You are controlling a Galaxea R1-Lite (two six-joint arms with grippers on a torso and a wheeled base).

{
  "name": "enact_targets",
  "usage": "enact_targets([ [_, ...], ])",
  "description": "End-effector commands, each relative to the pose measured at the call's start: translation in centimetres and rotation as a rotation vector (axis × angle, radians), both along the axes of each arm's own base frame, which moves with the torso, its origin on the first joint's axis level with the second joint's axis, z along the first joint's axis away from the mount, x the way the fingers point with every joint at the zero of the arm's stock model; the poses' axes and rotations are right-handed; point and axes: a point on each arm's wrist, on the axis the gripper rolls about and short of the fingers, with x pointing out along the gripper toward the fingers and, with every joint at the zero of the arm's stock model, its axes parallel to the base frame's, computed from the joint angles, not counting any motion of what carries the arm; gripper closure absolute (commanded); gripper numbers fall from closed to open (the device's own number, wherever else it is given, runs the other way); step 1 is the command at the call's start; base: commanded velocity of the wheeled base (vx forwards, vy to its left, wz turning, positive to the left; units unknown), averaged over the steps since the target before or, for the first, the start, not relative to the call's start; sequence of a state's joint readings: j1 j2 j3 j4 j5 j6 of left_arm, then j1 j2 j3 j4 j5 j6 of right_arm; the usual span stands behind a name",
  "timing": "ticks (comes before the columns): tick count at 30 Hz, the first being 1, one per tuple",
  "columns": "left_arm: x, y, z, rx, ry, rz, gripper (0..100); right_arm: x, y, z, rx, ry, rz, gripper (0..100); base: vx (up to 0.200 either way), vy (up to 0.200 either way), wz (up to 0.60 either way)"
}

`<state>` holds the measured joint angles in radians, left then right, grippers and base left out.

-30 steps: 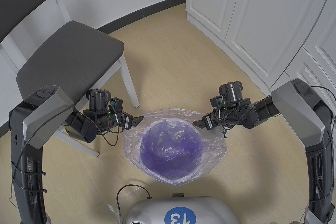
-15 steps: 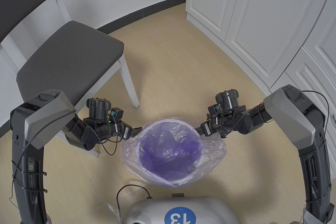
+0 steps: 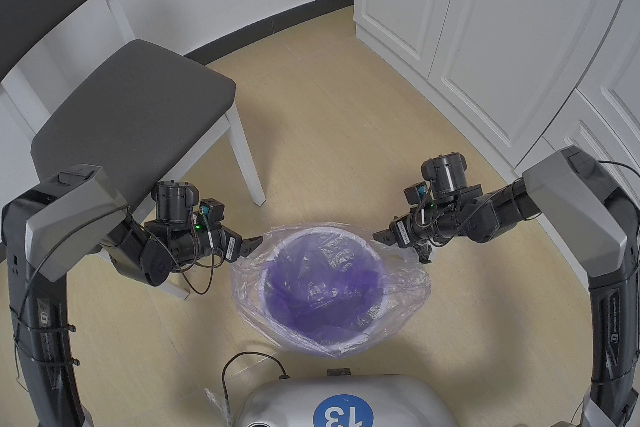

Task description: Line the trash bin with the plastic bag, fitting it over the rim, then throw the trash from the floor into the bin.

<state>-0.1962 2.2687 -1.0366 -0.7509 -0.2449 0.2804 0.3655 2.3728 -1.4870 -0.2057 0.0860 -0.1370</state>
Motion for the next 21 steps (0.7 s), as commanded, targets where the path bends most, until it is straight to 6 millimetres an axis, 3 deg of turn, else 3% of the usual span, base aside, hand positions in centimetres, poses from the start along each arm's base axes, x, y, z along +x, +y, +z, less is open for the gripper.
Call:
enact_targets([
  [1, -1.7, 0.4, 2.7, -0.008, -0.039, 0.001, 0, -1.7, -0.7, 2.8, 0.001, -0.015, 0.003, 0, 0.000, 0.000, 0.00],
  [5, -3.0, 0.7, 2.6, 0.007, -0.016, -0.003, 0, -3.1, -1.2, 3.1, -0.020, 0.000, 0.015, 0, 0.000, 0.000, 0.00],
  [11, -5.1, 1.0, 1.3, 0.024, 0.053, -0.006, 0, -5.7, -2.3, 1.7, -0.092, 0.056, 0.059, 0, 0.000, 0.000, 0.00],
  [21, -4.6, 1.1, -3.5, 0.067, 0.089, -0.009, 0, -7.5, -2.9, -1.0, -0.109, 0.085, 0.066, 0, 0.000, 0.000, 0.00],
])
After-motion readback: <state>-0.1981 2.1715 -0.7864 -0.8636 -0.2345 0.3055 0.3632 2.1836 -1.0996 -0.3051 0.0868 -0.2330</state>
